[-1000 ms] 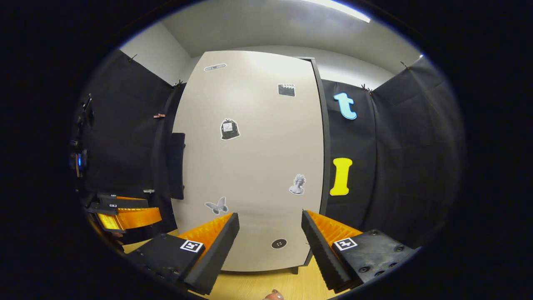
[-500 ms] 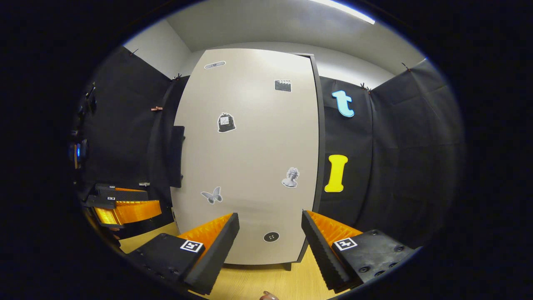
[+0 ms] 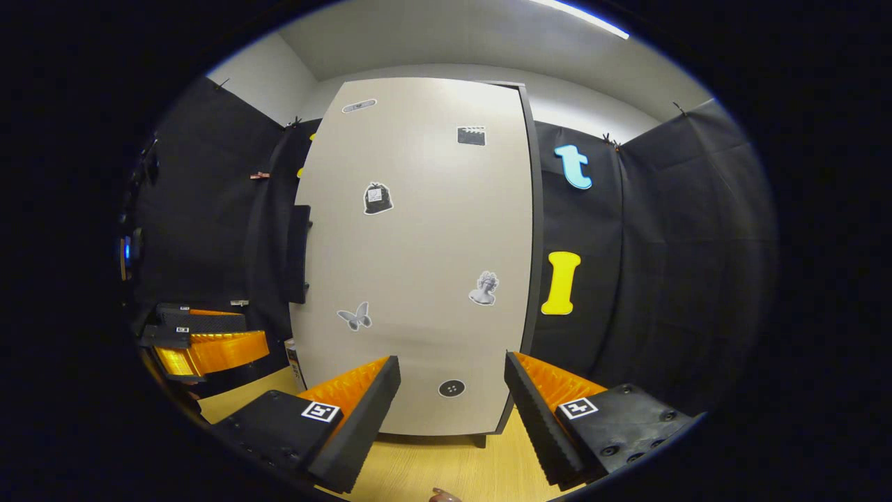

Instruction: Open the cabinet door with the right hand, grasp the bottle in the cabinet with the left hand and place it on the coaster, then close the cabinet door with the right hand.

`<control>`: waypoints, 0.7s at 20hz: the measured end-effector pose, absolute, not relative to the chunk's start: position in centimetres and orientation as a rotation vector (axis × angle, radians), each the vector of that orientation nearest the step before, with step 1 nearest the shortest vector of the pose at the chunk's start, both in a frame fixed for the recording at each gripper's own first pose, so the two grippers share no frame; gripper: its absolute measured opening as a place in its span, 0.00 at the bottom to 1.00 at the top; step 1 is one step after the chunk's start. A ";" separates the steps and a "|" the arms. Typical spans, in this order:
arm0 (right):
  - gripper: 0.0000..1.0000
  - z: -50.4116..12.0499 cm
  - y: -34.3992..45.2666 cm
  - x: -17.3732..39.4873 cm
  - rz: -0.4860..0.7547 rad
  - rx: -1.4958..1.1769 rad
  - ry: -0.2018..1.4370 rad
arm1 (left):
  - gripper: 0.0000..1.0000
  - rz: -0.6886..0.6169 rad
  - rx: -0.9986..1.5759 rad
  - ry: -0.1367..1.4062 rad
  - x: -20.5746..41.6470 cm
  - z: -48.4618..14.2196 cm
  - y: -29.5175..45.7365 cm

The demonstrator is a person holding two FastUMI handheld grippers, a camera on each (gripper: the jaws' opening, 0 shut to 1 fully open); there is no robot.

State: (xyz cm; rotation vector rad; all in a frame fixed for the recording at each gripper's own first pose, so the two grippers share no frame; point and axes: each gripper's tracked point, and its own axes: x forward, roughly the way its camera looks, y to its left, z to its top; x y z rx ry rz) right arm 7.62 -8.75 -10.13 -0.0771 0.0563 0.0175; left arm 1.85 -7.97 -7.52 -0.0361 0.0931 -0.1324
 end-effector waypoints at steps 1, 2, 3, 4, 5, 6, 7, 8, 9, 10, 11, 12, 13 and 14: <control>0.98 -10.1 -8.8 7.7 0.016 -0.077 0.057 | 0.95 -0.135 -0.034 0.090 1.9 -7.5 -8.1; 0.98 -10.1 -8.8 7.7 0.014 -0.077 0.058 | 0.95 -0.137 -0.033 0.090 1.9 -7.5 -8.1; 0.98 -10.1 -8.8 7.8 0.011 -0.078 0.060 | 0.95 -0.139 -0.033 0.089 1.9 -7.5 -8.2; 0.98 -10.1 -8.9 7.7 0.009 -0.078 0.063 | 0.95 -0.139 -0.034 0.085 2.0 -7.4 -8.2; 0.98 -10.2 -8.9 7.8 0.007 -0.078 0.064 | 0.95 -0.141 -0.036 0.085 2.1 -7.4 -8.3; 0.98 -10.1 -8.8 7.8 0.008 -0.076 0.066 | 0.95 -0.143 -0.038 0.085 2.0 -7.5 -8.3; 0.98 -10.1 -8.8 7.9 0.010 -0.072 0.067 | 0.95 -0.146 -0.038 0.085 2.0 -7.5 -8.5; 0.98 -10.1 -8.7 7.9 0.016 -0.066 0.069 | 0.95 -0.150 -0.038 0.083 2.0 -7.5 -8.5; 0.98 -10.1 -8.6 7.9 0.024 -0.061 0.068 | 0.95 -0.154 -0.036 0.084 2.0 -7.5 -8.6; 0.98 -10.0 -8.6 7.9 0.031 -0.057 0.067 | 0.95 -0.158 -0.035 0.087 2.1 -7.6 -8.7; 0.96 -10.0 -8.7 7.9 0.033 -0.057 0.067 | 0.95 -0.159 -0.034 0.090 2.1 -7.7 -8.8; 0.96 -9.9 -8.7 7.8 0.031 -0.061 0.066 | 0.95 -0.162 -0.035 0.093 2.1 -7.8 -8.9; 0.96 -9.9 -8.6 7.9 0.029 -0.067 0.066 | 0.95 -0.165 -0.037 0.096 2.1 -7.8 -9.2; 0.96 -9.9 -8.6 7.9 0.030 -0.076 0.064 | 0.95 -0.168 -0.037 0.098 2.1 -7.9 -9.2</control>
